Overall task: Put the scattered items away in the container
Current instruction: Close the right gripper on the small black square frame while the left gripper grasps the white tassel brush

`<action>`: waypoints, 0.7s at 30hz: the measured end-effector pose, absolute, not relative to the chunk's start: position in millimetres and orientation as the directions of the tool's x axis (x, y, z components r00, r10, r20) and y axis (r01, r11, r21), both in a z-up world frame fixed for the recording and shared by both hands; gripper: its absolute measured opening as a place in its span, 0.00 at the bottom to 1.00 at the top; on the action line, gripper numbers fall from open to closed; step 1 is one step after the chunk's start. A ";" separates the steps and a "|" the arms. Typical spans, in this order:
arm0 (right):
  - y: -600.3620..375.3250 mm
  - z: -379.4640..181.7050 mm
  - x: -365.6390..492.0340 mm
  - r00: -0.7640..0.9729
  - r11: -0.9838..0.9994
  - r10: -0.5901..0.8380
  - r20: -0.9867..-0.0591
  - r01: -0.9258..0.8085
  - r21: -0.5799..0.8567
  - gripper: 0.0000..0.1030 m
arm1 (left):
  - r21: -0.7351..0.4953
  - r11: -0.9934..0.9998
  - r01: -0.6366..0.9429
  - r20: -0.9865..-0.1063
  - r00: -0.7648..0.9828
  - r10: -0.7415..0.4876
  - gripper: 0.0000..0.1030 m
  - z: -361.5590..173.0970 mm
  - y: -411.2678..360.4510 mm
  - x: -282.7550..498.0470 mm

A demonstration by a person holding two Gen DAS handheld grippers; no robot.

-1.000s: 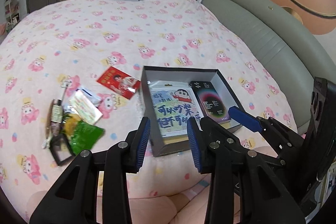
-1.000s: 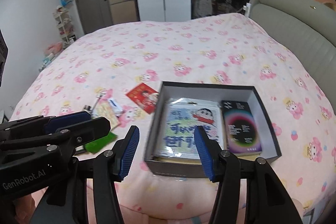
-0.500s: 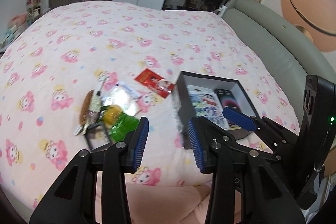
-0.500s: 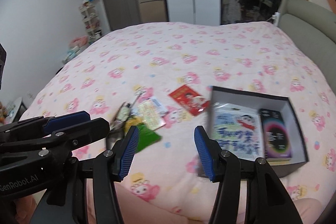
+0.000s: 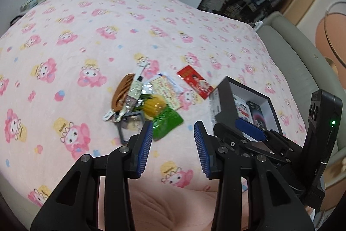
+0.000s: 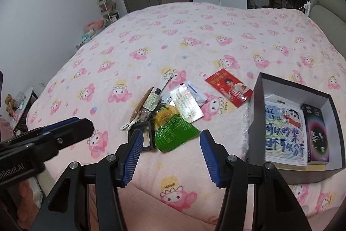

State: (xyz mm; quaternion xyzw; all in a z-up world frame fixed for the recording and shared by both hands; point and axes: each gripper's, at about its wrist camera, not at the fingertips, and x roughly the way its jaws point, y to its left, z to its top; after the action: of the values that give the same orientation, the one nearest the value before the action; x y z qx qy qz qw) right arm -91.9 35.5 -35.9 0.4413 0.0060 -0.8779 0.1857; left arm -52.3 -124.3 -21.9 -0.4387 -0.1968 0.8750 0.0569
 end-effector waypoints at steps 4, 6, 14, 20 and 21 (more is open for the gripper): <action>22.0 -48.3 -100.9 -0.528 -0.934 -0.302 -0.794 0.332 0.135 0.49 | -0.413 -0.904 0.114 -0.759 -0.592 0.272 0.39 -40.3 -146.2 -54.5; 17.2 -54.4 -106.7 -0.530 -0.939 -0.282 -0.799 0.323 0.117 0.49 | -0.425 -0.894 0.145 -0.767 -0.582 0.270 0.39 -51.0 -159.1 -56.3; -6.0 -85.2 -126.2 -0.477 -0.934 -0.263 -0.839 0.343 0.098 0.49 | -0.446 -0.865 0.230 -0.802 -0.531 0.273 0.40 -83.6 -191.3 -75.1; -17.3 -105.8 -142.4 -0.442 -0.931 -0.251 -0.861 0.355 0.088 0.49 | -0.423 -0.874 0.238 -0.841 -0.463 0.281 0.40 -109.0 -206.3 -102.8; -18.4 -109.4 -145.4 -0.436 -0.930 -0.249 -0.865 0.356 0.089 0.49 | -0.421 -0.877 0.233 -0.848 -0.445 0.289 0.40 -113.6 -209.0 -108.0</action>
State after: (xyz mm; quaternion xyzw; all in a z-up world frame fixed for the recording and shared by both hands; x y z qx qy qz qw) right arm -145.4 -18.4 -109.4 0.5000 0.0532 -0.8457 0.1789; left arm -108.0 -209.0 -113.6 -0.5263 -0.2477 0.8132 0.0171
